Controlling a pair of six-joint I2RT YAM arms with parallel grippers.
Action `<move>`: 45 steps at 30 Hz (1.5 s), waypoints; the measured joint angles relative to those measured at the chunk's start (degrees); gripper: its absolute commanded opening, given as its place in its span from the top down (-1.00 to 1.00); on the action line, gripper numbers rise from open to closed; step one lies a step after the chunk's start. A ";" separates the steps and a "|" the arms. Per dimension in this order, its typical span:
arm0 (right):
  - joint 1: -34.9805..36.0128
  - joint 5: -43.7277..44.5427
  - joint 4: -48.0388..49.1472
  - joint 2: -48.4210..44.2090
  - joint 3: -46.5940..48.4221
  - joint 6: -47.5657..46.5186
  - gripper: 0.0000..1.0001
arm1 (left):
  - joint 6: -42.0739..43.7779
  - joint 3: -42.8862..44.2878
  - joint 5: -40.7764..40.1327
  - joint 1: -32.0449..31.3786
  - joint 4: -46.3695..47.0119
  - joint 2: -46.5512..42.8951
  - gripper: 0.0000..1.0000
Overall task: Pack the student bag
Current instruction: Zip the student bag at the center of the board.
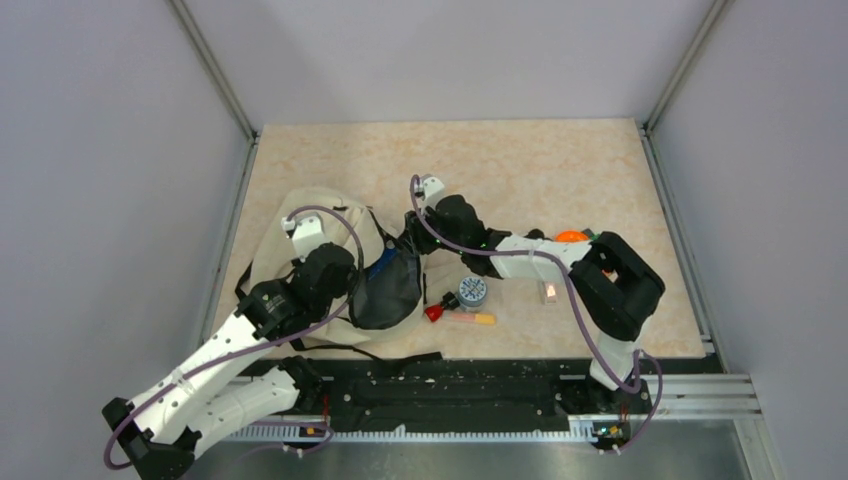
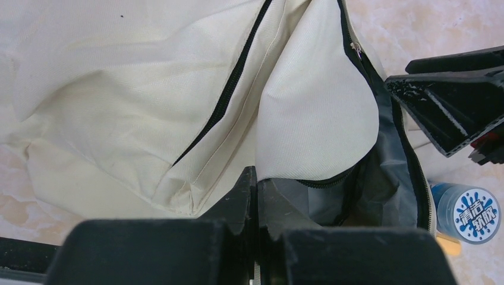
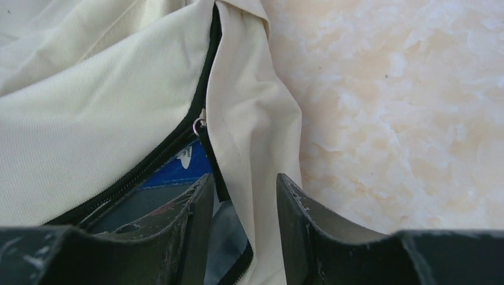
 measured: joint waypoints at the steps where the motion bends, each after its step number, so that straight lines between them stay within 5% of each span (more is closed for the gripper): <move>1: 0.42 0.83 -0.46 0.00 0.02 -1.36 0.17 | 0.11 0.00 0.11 0.04 0.07 0.00 1.00; 18: 6.14 7.50 -4.83 4.07 5.33 -10.23 0.30 | 0.81 0.00 1.25 0.26 1.11 0.02 1.00; 24: 6.43 9.79 -5.55 4.92 6.25 -10.95 0.19 | 1.01 0.00 1.49 0.42 1.14 0.02 1.00; 31: 6.64 9.51 -7.52 1.46 5.20 -10.16 0.11 | 1.20 0.00 1.66 0.48 1.16 -0.02 1.00; 45: 6.91 3.74 -10.03 -3.34 4.09 -6.21 0.31 | 1.22 0.00 2.25 0.48 1.62 -1.14 1.00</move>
